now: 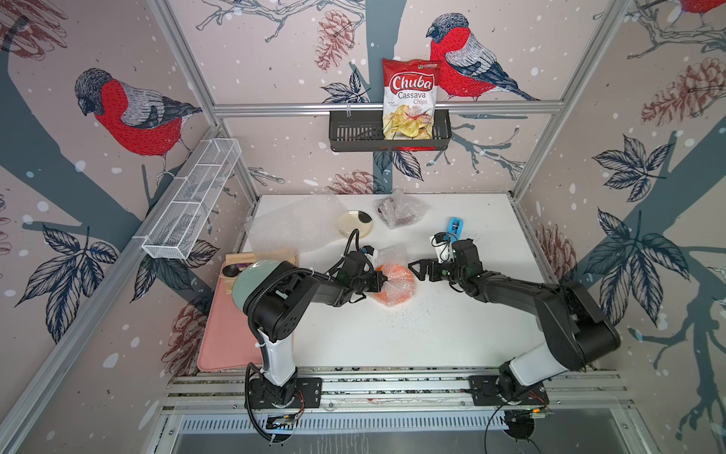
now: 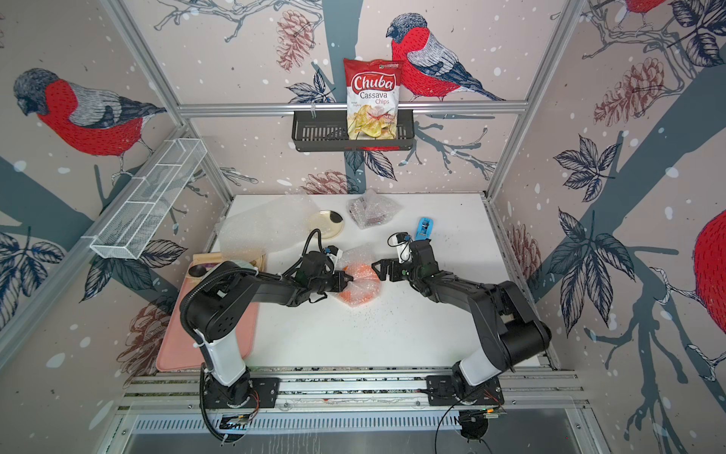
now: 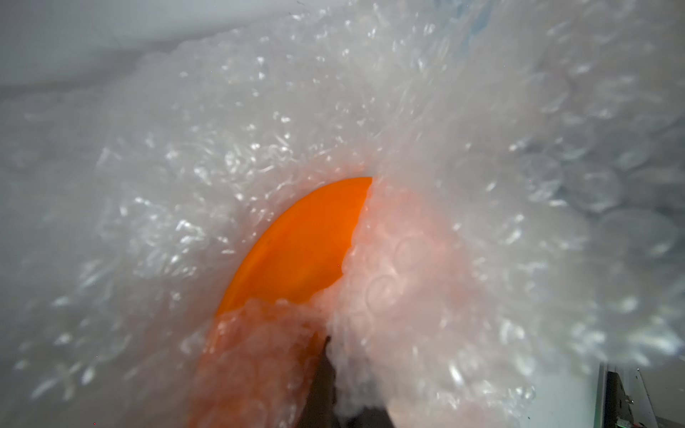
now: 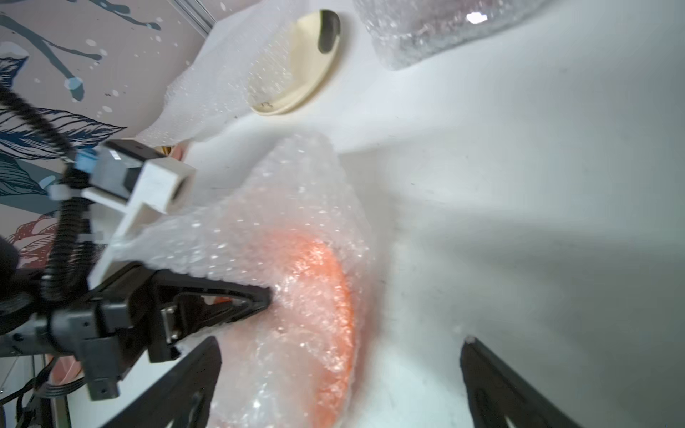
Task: Wrap dinner plates in bubble wrap
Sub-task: Wrap the plate in the bubble wrap.
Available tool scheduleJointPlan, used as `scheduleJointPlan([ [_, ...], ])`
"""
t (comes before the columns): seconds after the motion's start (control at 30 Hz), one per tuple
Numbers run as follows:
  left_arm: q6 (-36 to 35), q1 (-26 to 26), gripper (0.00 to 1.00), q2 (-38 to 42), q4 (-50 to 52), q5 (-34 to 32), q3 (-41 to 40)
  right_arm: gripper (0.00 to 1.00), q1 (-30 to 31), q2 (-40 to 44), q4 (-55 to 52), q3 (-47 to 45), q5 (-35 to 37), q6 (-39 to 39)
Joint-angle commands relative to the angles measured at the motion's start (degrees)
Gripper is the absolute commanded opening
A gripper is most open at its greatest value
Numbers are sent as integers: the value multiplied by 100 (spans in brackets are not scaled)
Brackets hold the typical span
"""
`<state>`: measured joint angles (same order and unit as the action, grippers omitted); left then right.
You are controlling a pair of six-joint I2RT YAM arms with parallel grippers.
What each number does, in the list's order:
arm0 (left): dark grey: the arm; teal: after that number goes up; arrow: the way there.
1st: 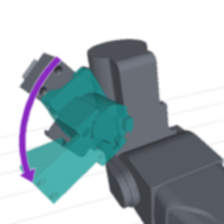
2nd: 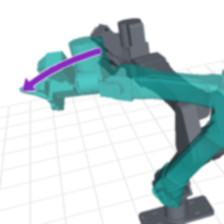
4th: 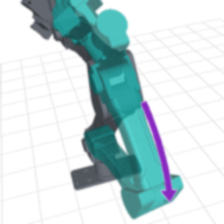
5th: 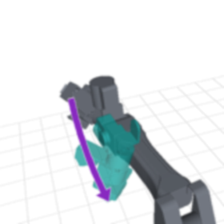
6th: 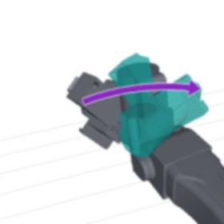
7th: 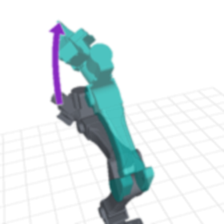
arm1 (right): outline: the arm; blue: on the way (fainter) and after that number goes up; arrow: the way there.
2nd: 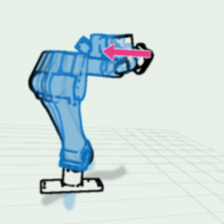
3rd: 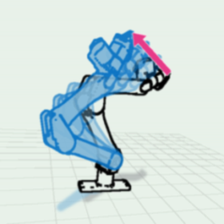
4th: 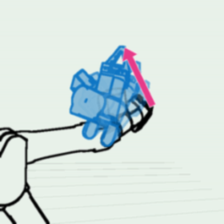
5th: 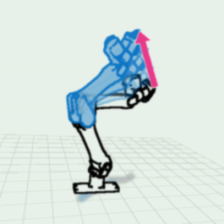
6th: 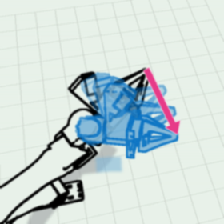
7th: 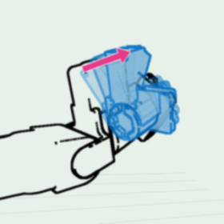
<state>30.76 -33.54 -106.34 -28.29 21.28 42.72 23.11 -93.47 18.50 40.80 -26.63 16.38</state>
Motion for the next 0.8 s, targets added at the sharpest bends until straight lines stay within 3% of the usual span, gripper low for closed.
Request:
scheduleJointPlan([
  [0.0,-231,-30,5,-120,1239,-130,29,97,-164,-716,-331,582,-1145,-741],
  [0.17,-506,-17,2,-261,1420,-11,212,92,-166,-2168,-471,1901,-2575,-1121],
  [0.23,-624,-14,1,-298,1504,30,257,85,-125,-2711,-655,2518,-2845,-1262],
  [0.27,-660,-20,1,-312,1527,53,257,75,-110,-2910,-822,2811,-2841,-1330],
  [0.33,-698,-21,0,-317,1537,56,213,42,-167,-3076,-819,3181,-2816,-1181],
  [0.4,-666,-16,0,-317,1511,28,145,25,-218,-2828,-359,3036,-2761,-979],
  [0.47,-573,12,0,-342,1453,17,84,12,-161,-2391,-469,2916,-2448,-1431],
  [0.53,-402,64,0,-415,1357,42,24,0,98,-1853,-1087,2752,-1903,-2623],
  [0.63,-117,77,0,-499,1246,-140,-58,0,583,-1208,-1486,2198,-1000,-4209],
  [0.77,379,89,0,-475,977,-482,-348,0,1165,-485,-959,1019,133,-5066],
])
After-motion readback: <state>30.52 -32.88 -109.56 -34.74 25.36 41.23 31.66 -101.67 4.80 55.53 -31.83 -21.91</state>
